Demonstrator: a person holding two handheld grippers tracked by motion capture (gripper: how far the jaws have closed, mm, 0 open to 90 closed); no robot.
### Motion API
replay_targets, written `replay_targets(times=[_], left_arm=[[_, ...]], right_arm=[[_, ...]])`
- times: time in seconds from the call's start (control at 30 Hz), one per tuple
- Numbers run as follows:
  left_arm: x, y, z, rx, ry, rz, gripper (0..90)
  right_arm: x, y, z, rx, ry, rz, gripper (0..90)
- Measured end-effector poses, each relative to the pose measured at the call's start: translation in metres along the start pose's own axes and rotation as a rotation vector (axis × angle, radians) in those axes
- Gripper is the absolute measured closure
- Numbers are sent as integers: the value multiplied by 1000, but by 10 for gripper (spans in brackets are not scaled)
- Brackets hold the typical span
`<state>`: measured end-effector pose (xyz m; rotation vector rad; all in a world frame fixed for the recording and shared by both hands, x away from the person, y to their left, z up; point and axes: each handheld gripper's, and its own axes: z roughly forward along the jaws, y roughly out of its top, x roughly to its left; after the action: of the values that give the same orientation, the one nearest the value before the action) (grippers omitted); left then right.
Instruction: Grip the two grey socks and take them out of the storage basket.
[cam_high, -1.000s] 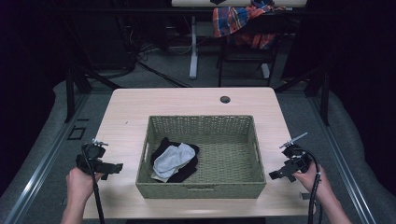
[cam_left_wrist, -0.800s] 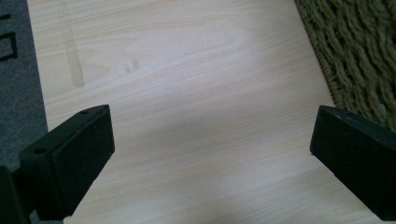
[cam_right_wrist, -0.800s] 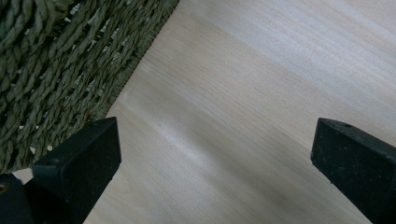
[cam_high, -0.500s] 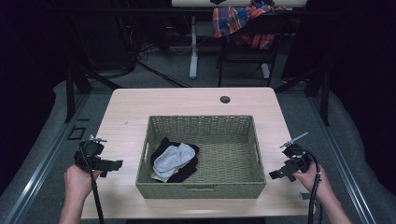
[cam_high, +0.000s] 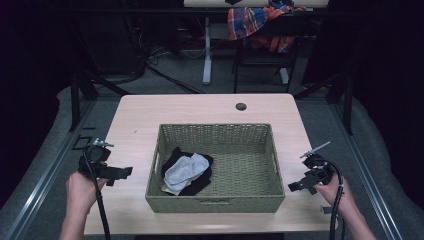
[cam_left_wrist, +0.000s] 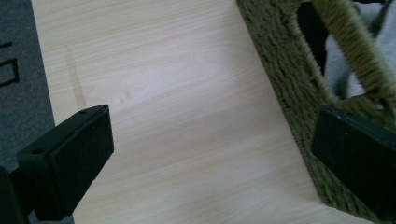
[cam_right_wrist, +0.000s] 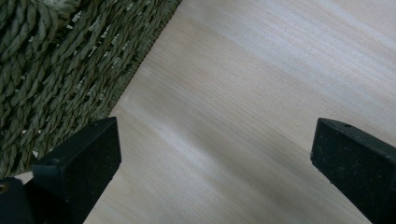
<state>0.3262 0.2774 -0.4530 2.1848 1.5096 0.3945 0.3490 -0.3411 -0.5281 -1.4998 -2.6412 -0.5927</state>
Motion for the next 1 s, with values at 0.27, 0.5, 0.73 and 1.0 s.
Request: replay_targets(times=[0.27,0.5,0.73,1.0], left_arm=[[-24,17,-11,-13,0,73,0],[-39,30,-17,-32,-1,123,0],[-47,45,-19,-54,3,157,0],[-65,62,-9,-47,-6,215,0]], right_arm=[[3,-1,2,-40,-2,34,14],[3,-1,1,-32,3,37,14],[1,-1,1,-7,-6,14,14],[1,-1,1,-5,-2,20,15]])
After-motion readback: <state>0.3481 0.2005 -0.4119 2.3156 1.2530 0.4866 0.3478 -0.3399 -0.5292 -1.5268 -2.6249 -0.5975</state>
